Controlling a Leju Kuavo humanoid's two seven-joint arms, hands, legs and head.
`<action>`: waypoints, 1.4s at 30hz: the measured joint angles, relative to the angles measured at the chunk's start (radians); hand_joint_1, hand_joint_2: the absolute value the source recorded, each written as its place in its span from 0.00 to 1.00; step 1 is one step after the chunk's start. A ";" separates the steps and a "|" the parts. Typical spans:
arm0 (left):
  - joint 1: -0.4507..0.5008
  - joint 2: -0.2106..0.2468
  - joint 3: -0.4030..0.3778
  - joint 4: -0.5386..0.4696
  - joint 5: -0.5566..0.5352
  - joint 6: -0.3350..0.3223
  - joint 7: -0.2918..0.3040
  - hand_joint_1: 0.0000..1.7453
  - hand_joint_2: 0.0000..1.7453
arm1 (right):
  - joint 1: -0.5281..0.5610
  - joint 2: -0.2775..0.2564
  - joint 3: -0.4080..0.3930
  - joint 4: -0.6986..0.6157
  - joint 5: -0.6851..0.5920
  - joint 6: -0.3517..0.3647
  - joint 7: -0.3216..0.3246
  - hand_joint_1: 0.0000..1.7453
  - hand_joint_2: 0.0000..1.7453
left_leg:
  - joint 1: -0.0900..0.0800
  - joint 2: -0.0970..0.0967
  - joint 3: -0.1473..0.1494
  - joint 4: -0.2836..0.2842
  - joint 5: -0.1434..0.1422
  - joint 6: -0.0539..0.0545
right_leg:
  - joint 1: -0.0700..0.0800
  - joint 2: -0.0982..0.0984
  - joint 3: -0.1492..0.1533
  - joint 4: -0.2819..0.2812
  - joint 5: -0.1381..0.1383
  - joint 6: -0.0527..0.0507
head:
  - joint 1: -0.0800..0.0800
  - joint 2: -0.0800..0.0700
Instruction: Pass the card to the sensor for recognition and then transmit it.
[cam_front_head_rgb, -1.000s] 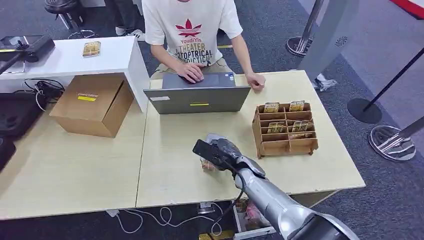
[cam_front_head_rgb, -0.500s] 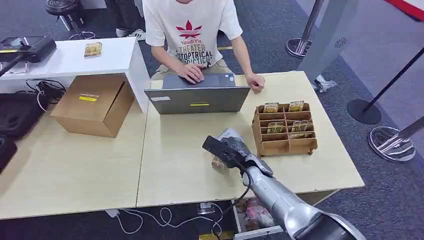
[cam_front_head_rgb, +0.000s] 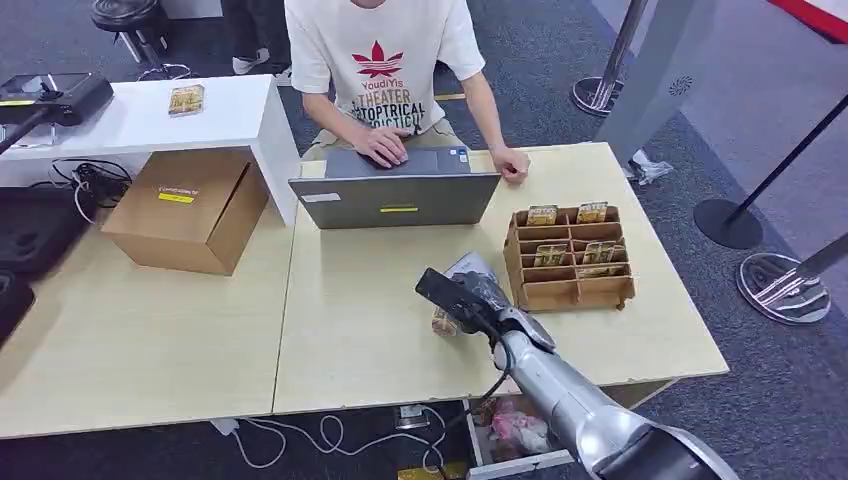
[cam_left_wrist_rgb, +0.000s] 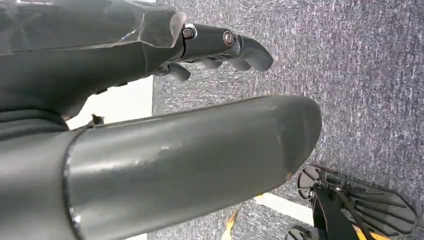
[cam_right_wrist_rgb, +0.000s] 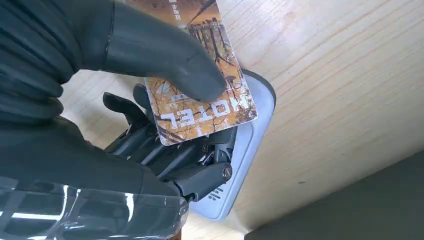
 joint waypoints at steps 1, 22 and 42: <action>0.000 0.000 0.000 0.000 0.000 0.000 0.000 0.00 0.00 | 0.000 -0.001 -0.001 0.000 0.000 0.000 -0.003 1.00 1.00 | 0.000 0.000 0.000 0.000 0.000 0.000 | 0.000 0.000 0.000 0.000 0.000 0.000 | 0.000 0.000; 0.000 -0.003 0.000 0.000 0.021 0.006 -0.007 0.00 0.00 | 0.041 -0.002 -0.002 -0.064 0.010 0.025 -0.146 1.00 1.00 | 0.000 0.001 -0.002 0.000 0.000 0.000 | 0.000 0.000 0.000 0.000 0.000 0.000 | 0.000 0.000; 0.004 -0.011 0.021 0.000 0.074 0.032 0.023 0.00 0.00 | -0.007 0.047 0.020 -0.105 0.001 0.063 -0.188 1.00 1.00 | 0.000 0.000 -0.006 0.000 0.000 0.000 | 0.000 0.000 -0.003 0.001 0.000 0.000 | 0.000 0.000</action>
